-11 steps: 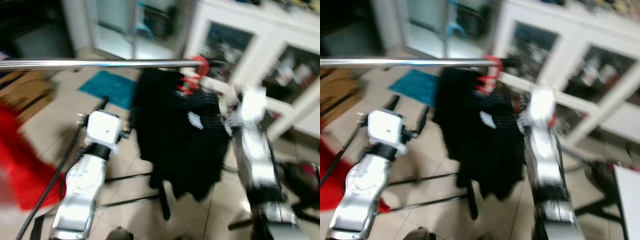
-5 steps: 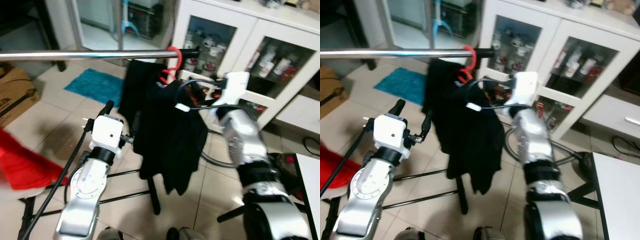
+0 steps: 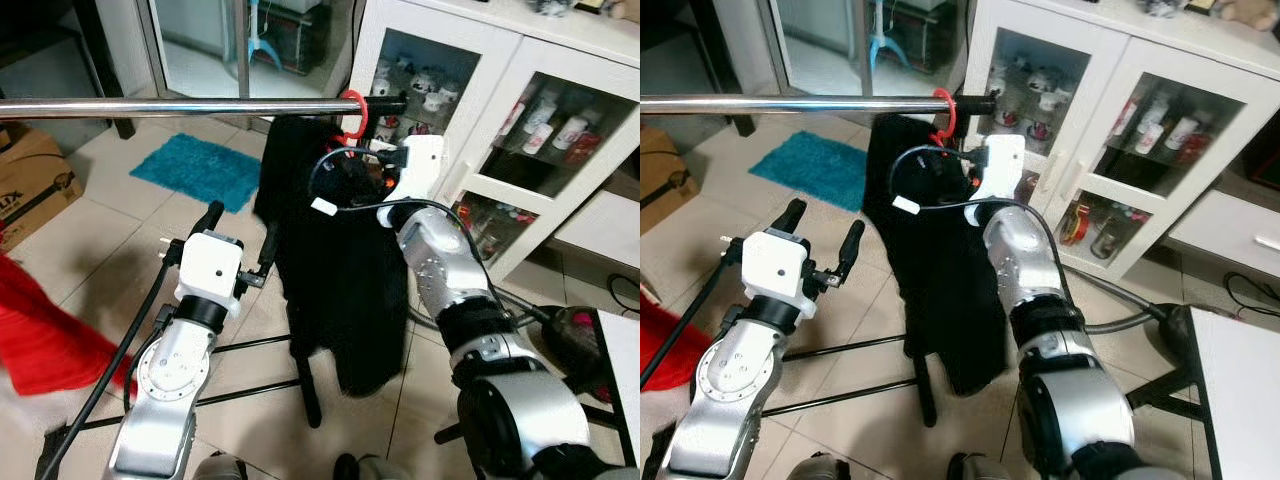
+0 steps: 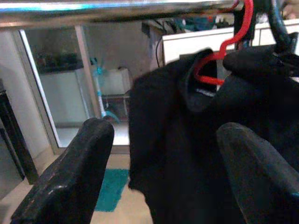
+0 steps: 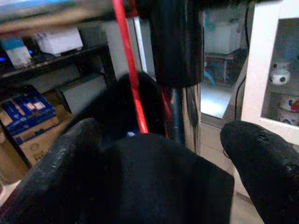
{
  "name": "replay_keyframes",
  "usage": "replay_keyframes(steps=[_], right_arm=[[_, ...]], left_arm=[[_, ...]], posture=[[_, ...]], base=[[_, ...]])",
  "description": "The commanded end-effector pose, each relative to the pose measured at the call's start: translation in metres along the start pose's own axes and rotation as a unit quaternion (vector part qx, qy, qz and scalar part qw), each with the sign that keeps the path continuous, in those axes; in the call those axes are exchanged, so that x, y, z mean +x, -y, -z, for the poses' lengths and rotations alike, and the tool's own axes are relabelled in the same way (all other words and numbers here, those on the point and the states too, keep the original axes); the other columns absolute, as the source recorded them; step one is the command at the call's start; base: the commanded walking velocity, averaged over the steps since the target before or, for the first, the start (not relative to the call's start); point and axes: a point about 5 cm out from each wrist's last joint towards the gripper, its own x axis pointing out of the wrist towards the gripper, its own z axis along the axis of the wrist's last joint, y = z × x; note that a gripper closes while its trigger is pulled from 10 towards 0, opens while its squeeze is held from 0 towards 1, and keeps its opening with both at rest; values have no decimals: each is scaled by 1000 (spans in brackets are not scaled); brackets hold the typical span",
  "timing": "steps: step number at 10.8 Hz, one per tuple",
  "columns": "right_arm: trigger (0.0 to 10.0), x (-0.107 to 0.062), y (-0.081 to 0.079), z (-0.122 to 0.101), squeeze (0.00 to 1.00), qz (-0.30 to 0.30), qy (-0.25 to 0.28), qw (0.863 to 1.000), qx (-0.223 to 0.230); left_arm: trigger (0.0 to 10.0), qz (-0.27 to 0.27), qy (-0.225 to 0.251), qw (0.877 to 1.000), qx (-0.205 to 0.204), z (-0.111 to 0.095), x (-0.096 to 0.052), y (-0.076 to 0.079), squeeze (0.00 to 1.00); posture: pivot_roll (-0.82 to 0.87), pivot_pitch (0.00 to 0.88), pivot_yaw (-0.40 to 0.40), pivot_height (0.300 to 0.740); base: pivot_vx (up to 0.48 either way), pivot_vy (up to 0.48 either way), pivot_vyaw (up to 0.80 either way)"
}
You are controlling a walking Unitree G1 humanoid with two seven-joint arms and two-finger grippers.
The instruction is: Hang hanger
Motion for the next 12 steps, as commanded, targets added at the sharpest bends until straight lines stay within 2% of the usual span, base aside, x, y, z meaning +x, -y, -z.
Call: replay_keyframes(steps=[1,3,6,9,12], right_arm=[[10000,1,2,1,0,9,-1,1000,-10],[10000,7,-3,2,0,22,-3,1000,-18],[10000,15,-8,-10,0,35,28,999,-29],[10000,22,-17,-22,0,17,48,997,-56],[10000,24,-19,-16,0,10,26,998,-58]], left_arm=[[10000,0,3,1000,2,-4,-3,1,0],[10000,-2,-2,1000,4,-3,-6,0,0],[10000,-2,-4,1000,11,-3,-6,-1,0],[10000,1,-3,1000,16,-3,-6,0,0],[10000,3,-4,1000,16,-2,-5,1,0]], posture=[[149,138,-118,740],[161,148,-117,740],[168,147,-119,740],[172,142,-121,740],[167,142,-122,740]], base=[[0,0,0],[0,0,0],[0,0,0],[0,0,0],[0,0,0]])
